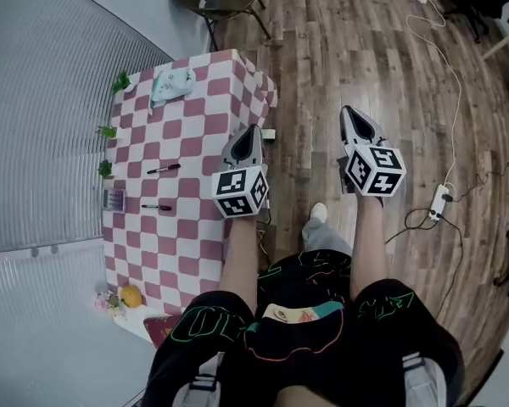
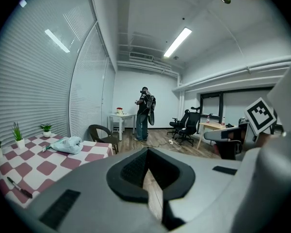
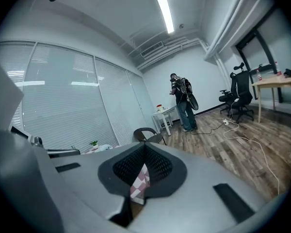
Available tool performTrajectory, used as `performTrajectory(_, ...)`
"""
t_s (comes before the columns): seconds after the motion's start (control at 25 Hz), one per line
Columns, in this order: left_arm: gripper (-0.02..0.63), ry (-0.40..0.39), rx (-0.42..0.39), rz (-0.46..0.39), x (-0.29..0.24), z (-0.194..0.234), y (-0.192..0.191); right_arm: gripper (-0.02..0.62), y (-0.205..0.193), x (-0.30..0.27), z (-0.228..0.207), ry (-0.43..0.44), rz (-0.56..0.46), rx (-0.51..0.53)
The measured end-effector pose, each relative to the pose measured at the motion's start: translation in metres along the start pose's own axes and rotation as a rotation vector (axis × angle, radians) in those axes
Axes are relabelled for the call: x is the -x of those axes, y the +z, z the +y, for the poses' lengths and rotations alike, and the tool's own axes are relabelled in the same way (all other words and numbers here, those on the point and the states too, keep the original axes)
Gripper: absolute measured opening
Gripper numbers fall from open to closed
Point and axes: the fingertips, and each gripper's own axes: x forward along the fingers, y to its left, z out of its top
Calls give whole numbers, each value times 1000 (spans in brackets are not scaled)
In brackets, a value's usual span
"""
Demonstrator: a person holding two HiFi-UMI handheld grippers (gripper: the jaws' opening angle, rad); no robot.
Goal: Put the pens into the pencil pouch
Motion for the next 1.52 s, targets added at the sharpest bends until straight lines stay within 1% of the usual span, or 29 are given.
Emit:
performTrajectory(0.32,-5,21,0,-31,-34,26,32,-2,37,-46,2,37,-38,33)
performTrajectory(0.52,-5,17,-1,-69,-50,29,49,-2,60,-59,-1,50,-81,56)
performTrajectory(0.72,-5,25,16,-66,-60,36,48,-2,59,-68,1,68,-68,90)
performTrajectory(0.88,-5,31,30,-72,-67,41,49,-2,59,-72,0,65,-61,110)
performTrajectory(1.16,-5,31,53,-67,-82,46,42,-2,51,-87,-8,55,-27,105)
performTrajectory(1.28,-5,53,78,-69,-90,65,40,-2,48,-106,-4,62,-11,113)
performTrajectory(1.4,-5,93,116,-87,-97,92,43,-2,50,-132,7,87,1,132)
performTrajectory(1.52,-5,131,151,-129,-102,119,52,-2,65,-156,26,141,-39,160)
